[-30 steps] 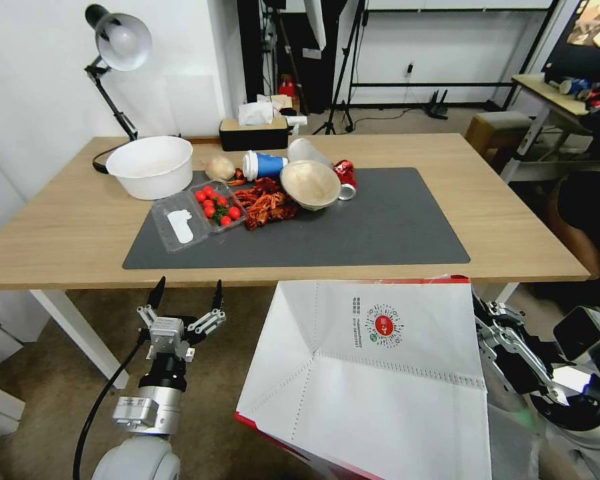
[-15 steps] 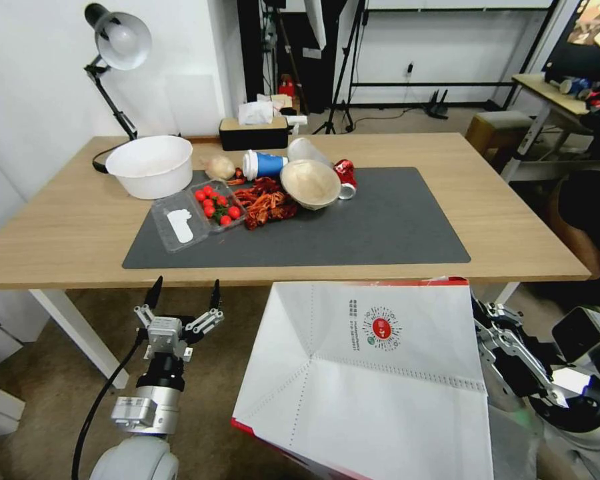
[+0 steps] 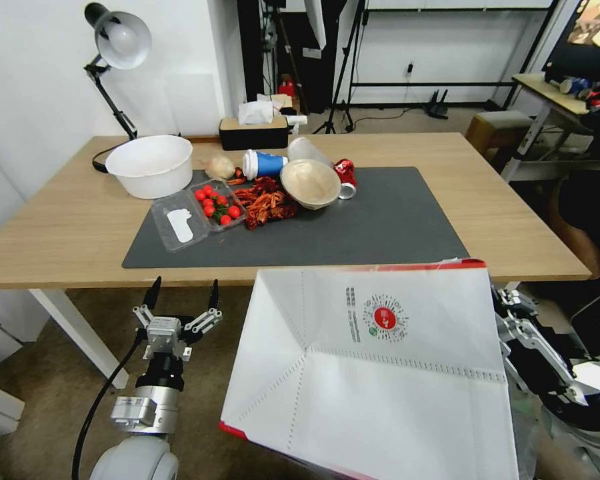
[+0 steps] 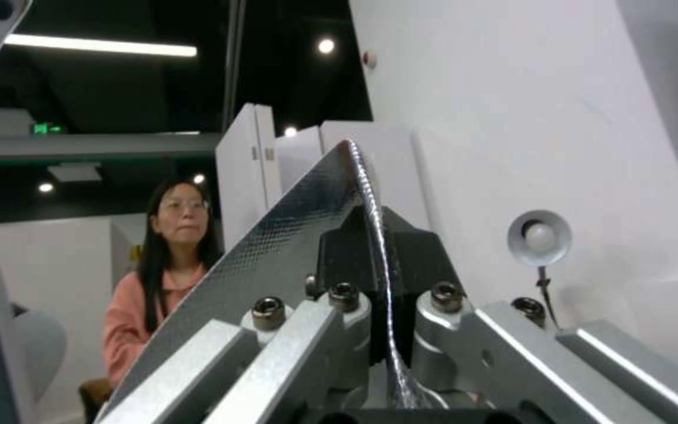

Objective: Pick up the food delivery bag from the floor and place it on the table.

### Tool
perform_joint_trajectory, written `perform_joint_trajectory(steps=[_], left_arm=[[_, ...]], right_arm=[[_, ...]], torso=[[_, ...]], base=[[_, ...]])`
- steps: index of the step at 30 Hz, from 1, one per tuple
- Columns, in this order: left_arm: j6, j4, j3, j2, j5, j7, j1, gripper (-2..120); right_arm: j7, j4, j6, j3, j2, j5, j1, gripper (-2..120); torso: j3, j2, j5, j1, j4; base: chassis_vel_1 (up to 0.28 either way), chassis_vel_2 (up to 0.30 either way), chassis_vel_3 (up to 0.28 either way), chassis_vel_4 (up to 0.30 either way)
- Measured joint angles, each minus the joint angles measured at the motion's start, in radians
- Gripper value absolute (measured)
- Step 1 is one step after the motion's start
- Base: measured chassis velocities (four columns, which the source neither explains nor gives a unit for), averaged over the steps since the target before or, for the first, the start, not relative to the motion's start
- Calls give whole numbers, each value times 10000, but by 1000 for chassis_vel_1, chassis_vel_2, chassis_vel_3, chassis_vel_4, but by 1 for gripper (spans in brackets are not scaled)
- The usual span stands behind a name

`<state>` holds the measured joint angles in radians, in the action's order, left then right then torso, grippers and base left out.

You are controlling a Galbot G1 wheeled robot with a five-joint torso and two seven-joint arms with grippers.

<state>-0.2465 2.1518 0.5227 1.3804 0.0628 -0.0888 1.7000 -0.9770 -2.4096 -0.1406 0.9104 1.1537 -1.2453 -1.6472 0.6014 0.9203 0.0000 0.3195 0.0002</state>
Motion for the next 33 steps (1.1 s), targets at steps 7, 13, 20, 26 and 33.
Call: perform_joint_trajectory(steps=[7,13,20,26,33], left_arm=[[16,-113,-86,-73,0,-6,-99,100],[34,-236,-153,-174,-1,23,-183,100],[41,-259,-157,-210,-52,15,-153,100],[58,-244,-180,-207,-141,14,-125,100],[60,-246,-234,-157,-227,12,-110,100]], right_arm=[[1056,-249,416,51,-155,-379,87,0],[2292,-518,651,317,-555,-895,472,0],[3630,-705,1038,183,-901,-1197,1141,0],[4655,-722,1304,38,-1300,-1293,1653,0],[5820,-688,1565,5,-1813,-1471,2230,0]], torso=[[-4,-6,0,-2,0],[-7,-13,0,-4,-1],[-9,-17,1,-7,1],[-11,-19,0,-7,0],[-12,-21,0,-9,1]], base=[[0,0,0,0],[0,0,0,0],[0,0,0,0],[0,0,0,0],[0,0,0,0]])
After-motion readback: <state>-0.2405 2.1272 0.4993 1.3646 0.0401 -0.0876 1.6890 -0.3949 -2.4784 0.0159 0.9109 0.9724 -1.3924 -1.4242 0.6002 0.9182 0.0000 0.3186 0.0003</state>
